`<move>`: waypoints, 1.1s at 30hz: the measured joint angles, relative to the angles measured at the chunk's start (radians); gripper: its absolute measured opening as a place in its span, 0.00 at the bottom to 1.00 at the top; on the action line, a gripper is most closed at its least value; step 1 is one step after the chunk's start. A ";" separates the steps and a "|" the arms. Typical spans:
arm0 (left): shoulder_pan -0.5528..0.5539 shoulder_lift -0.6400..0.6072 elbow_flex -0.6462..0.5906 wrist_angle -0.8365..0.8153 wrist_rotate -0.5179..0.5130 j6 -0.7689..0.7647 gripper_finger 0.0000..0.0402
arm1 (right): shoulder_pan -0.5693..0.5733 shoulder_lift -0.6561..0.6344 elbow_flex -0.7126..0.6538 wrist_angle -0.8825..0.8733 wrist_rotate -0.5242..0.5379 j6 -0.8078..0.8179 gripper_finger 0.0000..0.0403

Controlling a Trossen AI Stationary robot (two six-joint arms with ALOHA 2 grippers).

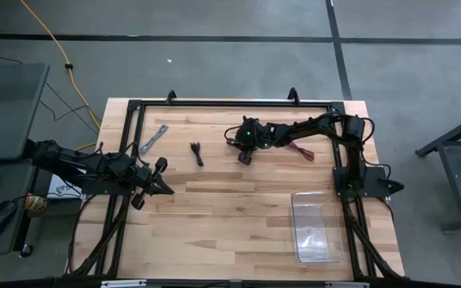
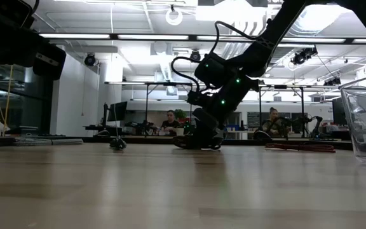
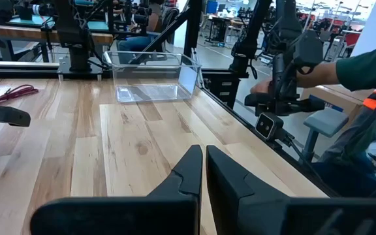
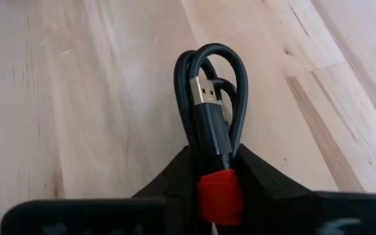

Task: Pick and place USB-C Cables
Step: Put the right black charger cable into the transparent bin

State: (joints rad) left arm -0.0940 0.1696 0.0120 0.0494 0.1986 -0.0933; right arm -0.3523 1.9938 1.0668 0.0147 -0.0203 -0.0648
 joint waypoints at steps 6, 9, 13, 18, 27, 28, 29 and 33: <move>0.000 0.000 0.000 0.000 0.000 0.000 0.01 | 0.012 -0.009 0.001 -0.045 0.004 0.001 0.14; 0.000 0.000 0.000 0.000 0.000 0.000 0.01 | 0.026 -0.027 -0.002 -0.081 0.010 0.000 0.14; 0.000 0.000 0.000 -0.001 0.000 0.000 0.01 | 0.043 -0.076 -0.082 -0.036 0.004 0.010 0.14; 0.000 0.000 0.000 0.000 0.000 0.000 0.01 | 0.059 -0.216 -0.358 0.263 -0.027 0.140 0.11; 0.000 0.000 0.000 0.000 0.000 0.000 0.01 | 0.159 -0.568 -0.637 0.748 -0.035 0.199 0.11; 0.000 0.000 0.000 -0.001 0.000 0.000 0.01 | 0.173 -0.611 -0.640 0.778 -0.034 0.183 0.11; 0.000 0.000 0.000 0.000 0.000 0.000 0.01 | 0.187 -0.649 -0.639 0.804 -0.034 0.162 0.11; 0.000 0.000 0.000 0.000 0.000 0.000 0.01 | 0.238 -0.783 -0.641 0.806 -0.036 0.086 0.11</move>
State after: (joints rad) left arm -0.0942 0.1699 0.0120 0.0492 0.1982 -0.0933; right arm -0.1140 1.2107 0.4263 0.8206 -0.0562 0.0209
